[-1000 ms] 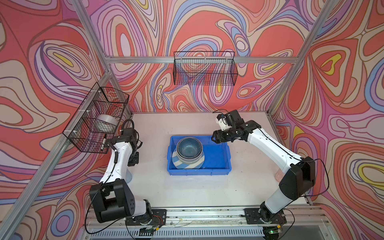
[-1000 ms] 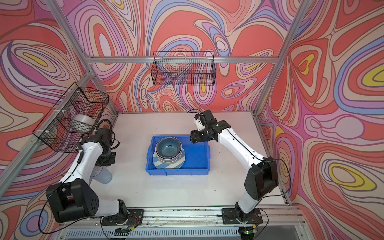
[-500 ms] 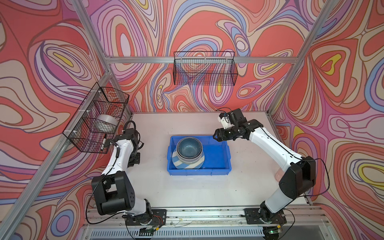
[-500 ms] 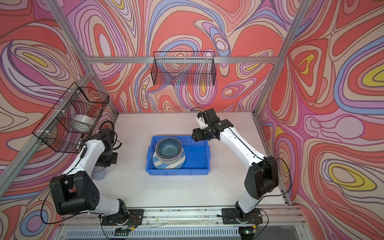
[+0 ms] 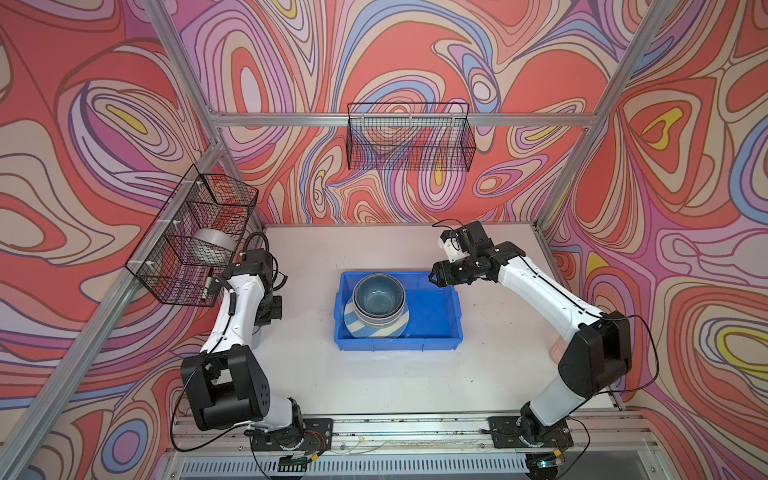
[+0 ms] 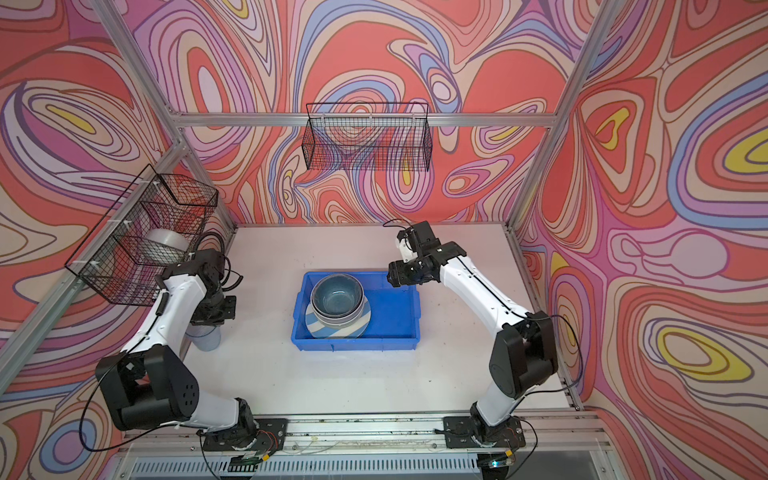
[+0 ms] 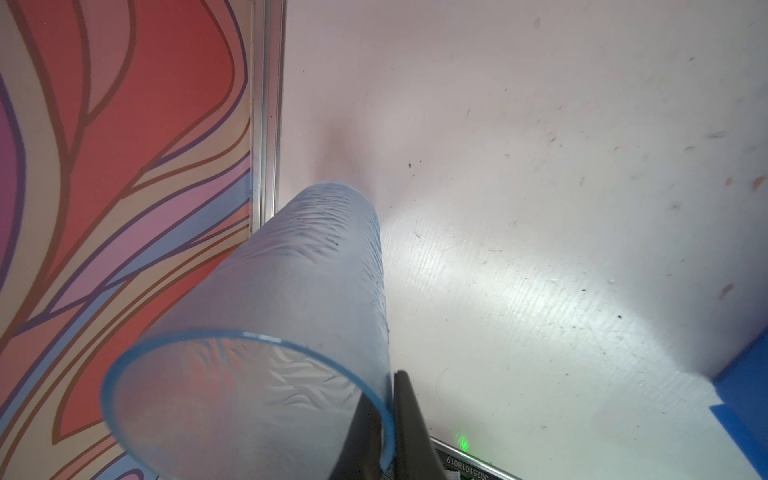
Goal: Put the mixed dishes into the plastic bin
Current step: 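Lift the frosted cup with the left gripper and carry it over the bin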
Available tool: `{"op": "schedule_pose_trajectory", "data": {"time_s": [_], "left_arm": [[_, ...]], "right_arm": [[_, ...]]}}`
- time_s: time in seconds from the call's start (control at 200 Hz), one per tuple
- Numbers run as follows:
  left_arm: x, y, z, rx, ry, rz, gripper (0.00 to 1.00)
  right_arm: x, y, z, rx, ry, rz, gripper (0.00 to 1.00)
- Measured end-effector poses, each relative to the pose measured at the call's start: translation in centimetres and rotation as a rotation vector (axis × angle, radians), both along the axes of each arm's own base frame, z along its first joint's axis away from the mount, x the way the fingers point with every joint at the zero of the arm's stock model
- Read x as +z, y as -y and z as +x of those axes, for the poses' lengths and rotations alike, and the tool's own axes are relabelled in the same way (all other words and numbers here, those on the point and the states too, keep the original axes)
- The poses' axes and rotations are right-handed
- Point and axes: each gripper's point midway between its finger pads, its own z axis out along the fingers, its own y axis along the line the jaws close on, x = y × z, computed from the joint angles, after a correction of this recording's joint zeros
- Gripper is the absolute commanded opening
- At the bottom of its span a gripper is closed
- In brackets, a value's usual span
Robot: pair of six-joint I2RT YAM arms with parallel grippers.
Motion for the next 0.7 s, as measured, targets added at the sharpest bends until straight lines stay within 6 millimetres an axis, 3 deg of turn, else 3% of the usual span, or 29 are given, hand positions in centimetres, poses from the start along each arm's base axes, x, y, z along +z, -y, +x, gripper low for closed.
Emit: {"op": "schedule_pose_trajectory", "data": {"time_s": [0.125, 0.341, 0.696], "left_arm": [[0.6, 1.8, 1.2, -0.05, 0.035, -0.038, 0.0], [1.8, 7.0, 3.2, -0.189, 0.099, -0.147, 0.0], [9.0, 12.4, 6.4, -0.344, 0.271, -0.236, 0.0]], "right_arm": [[-0.4, 0.3, -0.4, -0.019, -0.013, -0.003, 0.67], [-0.1, 0.6, -0.7, -0.045, 0.0, 0.012, 0.67], [-0.3, 1.0, -1.2, -0.066, 0.004, 0.014, 0.67]]}}
